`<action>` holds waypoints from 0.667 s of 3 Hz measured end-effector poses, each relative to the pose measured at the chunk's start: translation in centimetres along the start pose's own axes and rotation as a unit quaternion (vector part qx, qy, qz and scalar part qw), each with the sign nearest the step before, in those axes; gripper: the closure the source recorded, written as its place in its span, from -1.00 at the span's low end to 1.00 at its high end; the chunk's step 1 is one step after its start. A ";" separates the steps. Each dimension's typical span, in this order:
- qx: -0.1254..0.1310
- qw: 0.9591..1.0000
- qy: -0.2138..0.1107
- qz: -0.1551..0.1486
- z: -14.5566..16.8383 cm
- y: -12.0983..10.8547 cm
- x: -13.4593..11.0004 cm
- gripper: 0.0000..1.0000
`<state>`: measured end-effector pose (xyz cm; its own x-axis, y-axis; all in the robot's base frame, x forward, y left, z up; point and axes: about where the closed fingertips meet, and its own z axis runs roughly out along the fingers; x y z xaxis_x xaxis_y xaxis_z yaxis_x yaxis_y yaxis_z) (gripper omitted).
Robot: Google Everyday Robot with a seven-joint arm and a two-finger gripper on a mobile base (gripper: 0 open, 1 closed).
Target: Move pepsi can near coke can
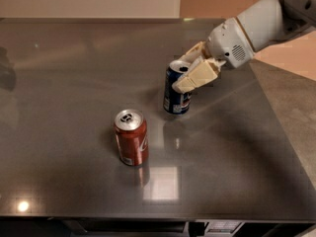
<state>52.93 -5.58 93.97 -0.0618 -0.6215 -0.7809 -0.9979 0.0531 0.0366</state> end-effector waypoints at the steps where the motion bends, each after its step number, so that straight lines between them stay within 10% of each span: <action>1: -0.022 0.999 0.007 -0.025 0.9 2.9 0.3 1.00; 2: -0.036 0.998 0.011 -0.044 2.1 5.0 0.7 0.65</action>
Offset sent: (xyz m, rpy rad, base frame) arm -0.0752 0.0203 -0.0294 -0.0268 -0.0324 0.1618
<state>47.95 -4.12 92.29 0.0261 -0.6380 -0.7696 -0.9982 -0.0580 0.0143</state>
